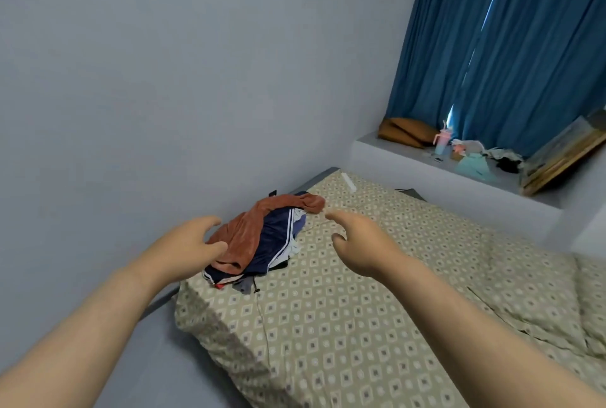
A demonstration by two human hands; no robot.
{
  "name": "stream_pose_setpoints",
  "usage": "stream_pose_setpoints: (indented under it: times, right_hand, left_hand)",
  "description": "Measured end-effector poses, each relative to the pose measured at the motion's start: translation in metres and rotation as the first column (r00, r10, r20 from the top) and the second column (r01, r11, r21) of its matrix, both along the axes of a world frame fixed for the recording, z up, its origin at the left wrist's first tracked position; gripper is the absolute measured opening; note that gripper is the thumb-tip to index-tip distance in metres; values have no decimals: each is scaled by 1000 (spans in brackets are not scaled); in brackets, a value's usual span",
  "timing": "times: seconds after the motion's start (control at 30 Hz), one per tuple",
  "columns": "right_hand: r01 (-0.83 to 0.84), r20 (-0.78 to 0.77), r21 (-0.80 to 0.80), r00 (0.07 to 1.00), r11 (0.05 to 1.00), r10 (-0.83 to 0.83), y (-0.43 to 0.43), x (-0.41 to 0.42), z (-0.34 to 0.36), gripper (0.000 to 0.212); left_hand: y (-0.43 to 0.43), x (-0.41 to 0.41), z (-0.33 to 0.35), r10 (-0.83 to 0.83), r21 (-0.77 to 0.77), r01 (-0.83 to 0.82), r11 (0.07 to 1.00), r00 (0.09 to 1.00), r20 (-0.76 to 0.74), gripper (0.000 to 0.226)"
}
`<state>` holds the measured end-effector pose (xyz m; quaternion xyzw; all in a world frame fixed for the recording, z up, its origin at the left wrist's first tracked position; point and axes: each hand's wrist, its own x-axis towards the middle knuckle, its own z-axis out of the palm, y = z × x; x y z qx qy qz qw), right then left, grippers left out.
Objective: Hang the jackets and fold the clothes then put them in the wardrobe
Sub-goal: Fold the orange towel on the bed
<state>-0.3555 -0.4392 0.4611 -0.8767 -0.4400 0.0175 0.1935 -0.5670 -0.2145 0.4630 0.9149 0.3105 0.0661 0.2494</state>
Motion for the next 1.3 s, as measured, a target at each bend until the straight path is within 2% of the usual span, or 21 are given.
stream_pose_setpoints:
  times: [0.23, 0.37, 0.6, 0.67, 0.83, 1.03, 1.1, 1.2, 1.3]
  right_hand:
    - [-111, -36, -48, 993, 993, 109, 29, 92, -33, 46]
    - [-164, -61, -52, 985, 985, 161, 60, 131, -56, 52]
    - [-228, -116, -133, 970, 965, 213, 134, 185, -116, 54]
    - [-240, -118, -151, 968, 959, 224, 157, 195, -133, 53]
    - [-311, -152, -218, 947, 925, 283, 207, 201, -176, 45]
    - [-431, -219, -290, 899, 854, 379, 271, 201, -224, 48]
    - [-454, -245, -311, 887, 835, 391, 287, 202, -248, 49]
    - [-520, -270, -364, 853, 773, 447, 302, 205, -296, 51]
    - [-592, -261, -402, 805, 698, 533, 323, 218, -352, 51]
  left_hand:
    - [9, 83, -48, 77, -65, -78, 995, 997, -23, 52]
    - [26, 106, -86, 94, -142, -100, 985, 994, -47, 44]
    - [94, 153, -136, 91, -74, -93, 993, 995, -40, 38]
    - [121, 167, -146, 106, -63, -109, 992, 993, -56, 44]
    - [150, 174, -187, 195, -131, -197, 972, 980, -28, 35]
    - [176, 161, -249, 388, -326, -367, 871, 922, -1, 49]
    - [184, 161, -273, 456, -385, -417, 823, 890, 11, 44]
    - [191, 162, -315, 538, -440, -492, 752, 843, -24, 42]
    - [195, 169, -364, 582, -442, -532, 722, 812, -26, 42]
